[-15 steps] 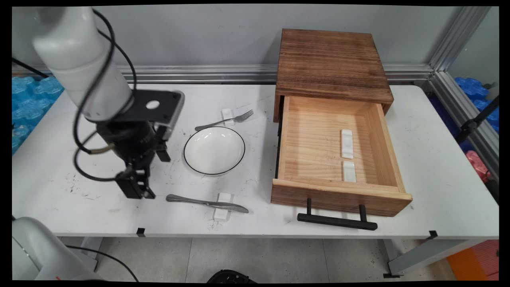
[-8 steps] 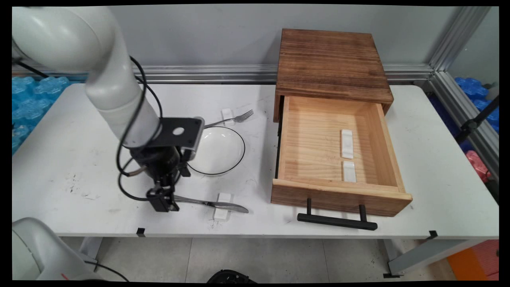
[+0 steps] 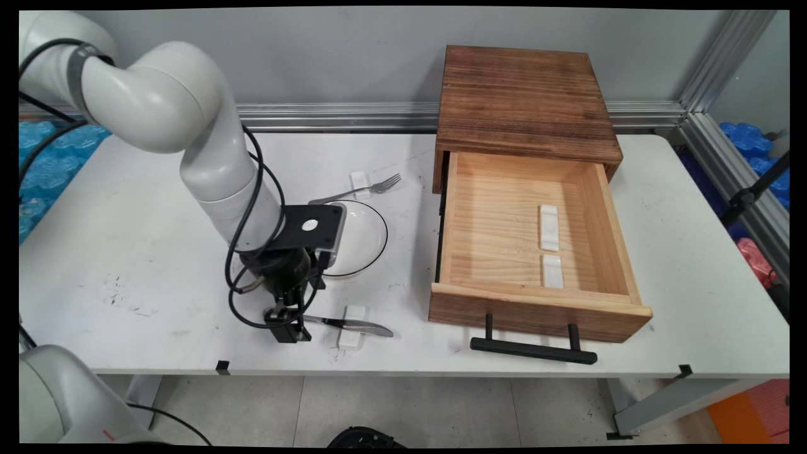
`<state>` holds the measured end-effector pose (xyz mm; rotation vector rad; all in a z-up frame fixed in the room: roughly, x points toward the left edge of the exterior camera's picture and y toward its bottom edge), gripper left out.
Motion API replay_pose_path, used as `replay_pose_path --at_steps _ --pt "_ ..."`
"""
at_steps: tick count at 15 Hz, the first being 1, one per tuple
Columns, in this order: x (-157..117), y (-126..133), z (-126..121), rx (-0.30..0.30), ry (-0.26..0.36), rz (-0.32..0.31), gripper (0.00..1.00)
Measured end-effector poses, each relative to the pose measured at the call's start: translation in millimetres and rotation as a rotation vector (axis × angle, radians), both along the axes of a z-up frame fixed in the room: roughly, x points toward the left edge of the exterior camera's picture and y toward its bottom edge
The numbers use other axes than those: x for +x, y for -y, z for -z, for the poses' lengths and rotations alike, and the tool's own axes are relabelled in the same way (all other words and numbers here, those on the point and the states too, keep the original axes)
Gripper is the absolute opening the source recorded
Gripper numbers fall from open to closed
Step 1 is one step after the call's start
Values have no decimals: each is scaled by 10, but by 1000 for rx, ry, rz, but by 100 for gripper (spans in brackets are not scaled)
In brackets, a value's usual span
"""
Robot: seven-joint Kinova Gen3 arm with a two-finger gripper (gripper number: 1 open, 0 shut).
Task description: Pick up the knife from the right of the white plate
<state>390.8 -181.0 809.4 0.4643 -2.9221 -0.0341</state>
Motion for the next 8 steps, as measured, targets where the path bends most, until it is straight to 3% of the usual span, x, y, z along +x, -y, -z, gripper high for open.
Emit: replay_pose_path --at_steps 8 --pt "-41 25 63 -12 13 19 100"
